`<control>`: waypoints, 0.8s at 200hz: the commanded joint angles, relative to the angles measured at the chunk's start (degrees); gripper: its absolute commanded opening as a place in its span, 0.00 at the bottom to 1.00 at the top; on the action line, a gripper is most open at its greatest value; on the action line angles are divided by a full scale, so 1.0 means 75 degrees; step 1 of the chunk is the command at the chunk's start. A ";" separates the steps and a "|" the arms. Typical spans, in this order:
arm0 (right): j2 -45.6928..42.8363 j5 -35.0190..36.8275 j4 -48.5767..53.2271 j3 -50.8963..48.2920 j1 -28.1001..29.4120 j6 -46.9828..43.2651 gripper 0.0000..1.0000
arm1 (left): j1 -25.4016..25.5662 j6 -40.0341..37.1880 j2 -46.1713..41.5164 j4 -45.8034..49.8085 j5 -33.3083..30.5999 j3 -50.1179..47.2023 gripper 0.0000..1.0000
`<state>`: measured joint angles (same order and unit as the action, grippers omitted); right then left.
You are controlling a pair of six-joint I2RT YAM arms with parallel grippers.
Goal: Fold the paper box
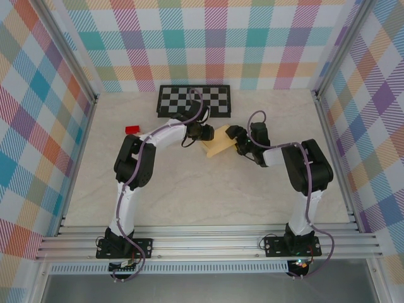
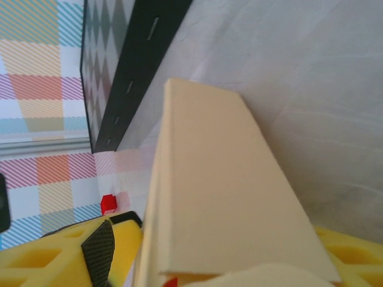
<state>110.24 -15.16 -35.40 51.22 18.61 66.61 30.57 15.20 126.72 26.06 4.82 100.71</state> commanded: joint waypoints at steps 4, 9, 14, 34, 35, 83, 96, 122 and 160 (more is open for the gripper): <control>-0.0634 -0.0051 0.0273 0.0252 0.0236 -0.0083 0.73 | -0.0044 0.0075 0.0377 0.1180 0.0354 -0.0046 0.42; -0.0719 0.0005 0.0354 0.0230 0.0271 -0.0053 0.73 | -0.0034 0.0082 0.0362 0.1178 0.0400 -0.0045 0.42; -0.0817 0.0070 0.0467 0.0194 0.0320 -0.0023 0.73 | -0.0033 0.0089 0.0339 0.1183 0.0450 -0.0039 0.42; -0.1235 0.0356 0.0936 0.0042 0.0493 0.0035 0.73 | 0.0022 0.0085 0.0248 0.1284 0.0627 0.0041 0.42; -0.1246 0.0368 0.0970 0.0034 0.0500 0.0036 0.73 | 0.0024 0.0084 0.0248 0.1295 0.0631 0.0051 0.42; -0.2205 0.0783 0.1790 -0.0507 0.0848 0.0092 0.74 | 0.0233 -0.0154 -0.0003 0.1593 0.0974 0.0136 0.42; -0.2438 0.0880 0.1935 -0.0684 0.0948 0.0145 0.74 | 0.0277 -0.0273 -0.0003 0.1738 0.1124 0.0226 0.42; -0.2932 0.1050 0.2328 -0.0887 0.1149 0.0186 0.74 | 0.0353 -0.0435 0.0048 0.2096 0.1426 0.0486 0.41; -0.3682 0.1476 0.3297 -0.0947 0.1371 0.0312 0.75 | 0.0412 -0.0591 0.0216 0.2723 0.1763 0.0960 0.41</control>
<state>86.74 -6.15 -14.15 44.21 27.83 67.53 32.47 12.71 126.78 40.05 14.55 104.66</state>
